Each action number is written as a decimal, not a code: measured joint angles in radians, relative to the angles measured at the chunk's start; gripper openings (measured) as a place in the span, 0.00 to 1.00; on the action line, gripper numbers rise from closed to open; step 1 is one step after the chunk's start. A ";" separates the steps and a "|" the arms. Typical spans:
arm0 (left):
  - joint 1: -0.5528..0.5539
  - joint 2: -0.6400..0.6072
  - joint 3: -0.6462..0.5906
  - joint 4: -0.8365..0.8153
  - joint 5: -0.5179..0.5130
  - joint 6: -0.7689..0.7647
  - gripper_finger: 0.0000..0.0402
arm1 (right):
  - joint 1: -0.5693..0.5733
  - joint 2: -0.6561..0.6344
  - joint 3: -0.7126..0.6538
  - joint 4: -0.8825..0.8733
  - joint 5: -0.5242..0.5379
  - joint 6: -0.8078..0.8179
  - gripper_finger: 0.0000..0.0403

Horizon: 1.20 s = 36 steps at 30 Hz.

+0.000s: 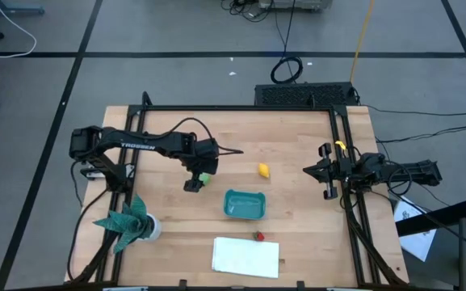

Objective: Pick and placing Produce into tupperware
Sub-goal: Put the cabbage into the green bin

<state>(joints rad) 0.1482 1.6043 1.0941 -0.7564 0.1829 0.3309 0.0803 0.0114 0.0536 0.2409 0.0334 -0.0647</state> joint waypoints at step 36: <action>0.045 0.000 -0.221 0.255 -0.045 0.057 0.90 | 0.000 0.000 0.000 0.000 0.000 0.000 0.00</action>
<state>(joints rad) 0.1932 1.6043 0.8734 -0.5011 0.1383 0.3875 0.0803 0.0116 0.0536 0.2409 0.0331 -0.0647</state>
